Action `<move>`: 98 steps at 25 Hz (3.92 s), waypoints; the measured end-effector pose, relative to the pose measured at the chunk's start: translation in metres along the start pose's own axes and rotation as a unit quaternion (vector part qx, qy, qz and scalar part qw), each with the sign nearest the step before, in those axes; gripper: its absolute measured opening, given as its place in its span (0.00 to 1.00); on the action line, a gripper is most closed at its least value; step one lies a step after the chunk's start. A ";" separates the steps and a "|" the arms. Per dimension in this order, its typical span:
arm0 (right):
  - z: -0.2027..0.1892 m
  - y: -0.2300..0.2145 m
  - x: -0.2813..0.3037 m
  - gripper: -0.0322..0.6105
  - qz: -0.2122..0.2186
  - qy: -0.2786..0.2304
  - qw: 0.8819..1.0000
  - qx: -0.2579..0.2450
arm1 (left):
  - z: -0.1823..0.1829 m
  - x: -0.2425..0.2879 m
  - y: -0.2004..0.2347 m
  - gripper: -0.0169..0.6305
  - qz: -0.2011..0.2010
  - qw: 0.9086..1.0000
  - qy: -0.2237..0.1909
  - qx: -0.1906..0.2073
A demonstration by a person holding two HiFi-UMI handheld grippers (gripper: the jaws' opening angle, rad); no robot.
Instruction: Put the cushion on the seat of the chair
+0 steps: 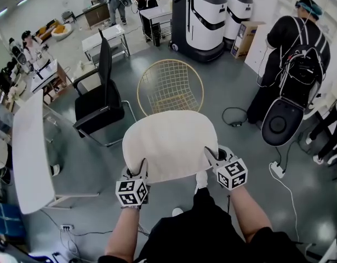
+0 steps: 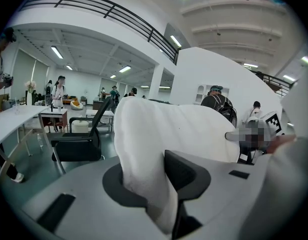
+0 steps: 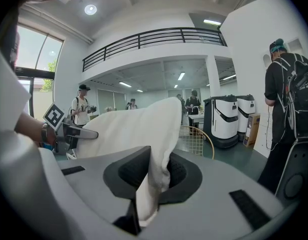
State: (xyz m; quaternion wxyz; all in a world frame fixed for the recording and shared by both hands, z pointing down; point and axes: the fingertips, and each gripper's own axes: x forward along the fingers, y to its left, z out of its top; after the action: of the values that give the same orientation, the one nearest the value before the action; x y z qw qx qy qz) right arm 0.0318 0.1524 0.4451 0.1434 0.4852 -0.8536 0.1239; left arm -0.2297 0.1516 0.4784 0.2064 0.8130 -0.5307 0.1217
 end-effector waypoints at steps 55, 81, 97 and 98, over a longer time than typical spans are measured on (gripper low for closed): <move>0.032 -0.291 0.283 0.14 0.053 0.048 0.997 0.027 | 0.085 0.360 0.045 0.24 0.055 0.997 0.047 -0.029; -0.135 -0.357 0.479 0.14 0.021 0.166 0.984 0.059 | -0.063 0.555 0.154 0.25 0.034 0.988 0.141 -0.058; -0.245 -0.392 0.561 0.14 0.016 0.207 0.976 0.060 | -0.146 0.631 0.193 0.32 0.037 0.980 0.190 -0.051; -0.248 -0.393 0.564 0.14 0.013 0.210 0.976 0.059 | -0.149 0.632 0.195 0.33 0.041 0.979 0.194 -0.049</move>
State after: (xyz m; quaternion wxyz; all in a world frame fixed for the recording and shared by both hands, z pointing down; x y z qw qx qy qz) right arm 0.1268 -0.4035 0.9099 0.2893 0.4443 -0.8020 0.2749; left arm -0.1469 -0.3615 0.9141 0.3401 0.7405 -0.5187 0.2588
